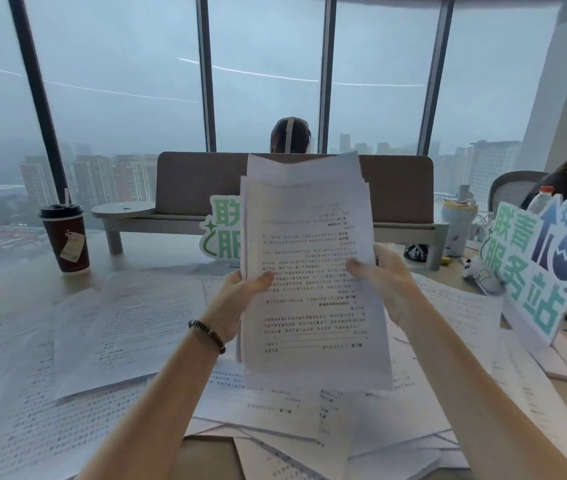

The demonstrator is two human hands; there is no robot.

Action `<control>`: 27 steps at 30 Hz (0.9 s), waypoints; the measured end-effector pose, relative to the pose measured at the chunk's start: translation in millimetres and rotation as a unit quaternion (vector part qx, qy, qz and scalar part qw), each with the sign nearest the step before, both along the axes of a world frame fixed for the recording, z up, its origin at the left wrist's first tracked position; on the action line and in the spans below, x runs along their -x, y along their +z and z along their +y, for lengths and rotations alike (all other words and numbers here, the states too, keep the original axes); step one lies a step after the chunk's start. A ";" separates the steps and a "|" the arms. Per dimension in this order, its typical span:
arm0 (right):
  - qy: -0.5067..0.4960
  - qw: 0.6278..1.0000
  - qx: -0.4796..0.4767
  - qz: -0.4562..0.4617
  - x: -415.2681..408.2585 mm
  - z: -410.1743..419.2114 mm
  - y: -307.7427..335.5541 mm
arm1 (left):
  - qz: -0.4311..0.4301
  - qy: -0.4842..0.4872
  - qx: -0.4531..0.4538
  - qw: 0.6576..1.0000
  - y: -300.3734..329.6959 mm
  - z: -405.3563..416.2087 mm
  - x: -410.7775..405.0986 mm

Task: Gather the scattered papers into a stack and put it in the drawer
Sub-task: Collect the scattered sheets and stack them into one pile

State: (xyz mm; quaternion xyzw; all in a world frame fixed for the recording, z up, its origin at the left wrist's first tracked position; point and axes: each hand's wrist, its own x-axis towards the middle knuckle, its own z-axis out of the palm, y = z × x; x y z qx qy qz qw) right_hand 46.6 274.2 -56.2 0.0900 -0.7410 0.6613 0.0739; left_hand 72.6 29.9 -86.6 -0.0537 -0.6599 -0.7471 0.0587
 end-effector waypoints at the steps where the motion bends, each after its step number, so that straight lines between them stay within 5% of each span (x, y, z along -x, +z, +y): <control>1: -0.007 1.000 0.001 0.019 -1.9 -0.7 4.9 | 0.019 0.013 0.005 1.000 4.4 1.3 -0.1; 9: -0.073 0.989 0.024 0.128 -6.9 -15.2 9.4 | 0.154 0.113 0.066 0.979 18.4 13.1 2.8; 27: -0.058 0.990 0.040 0.125 1.1 -16.2 -30.4 | 0.099 0.031 -0.030 0.994 -5.0 12.9 -5.0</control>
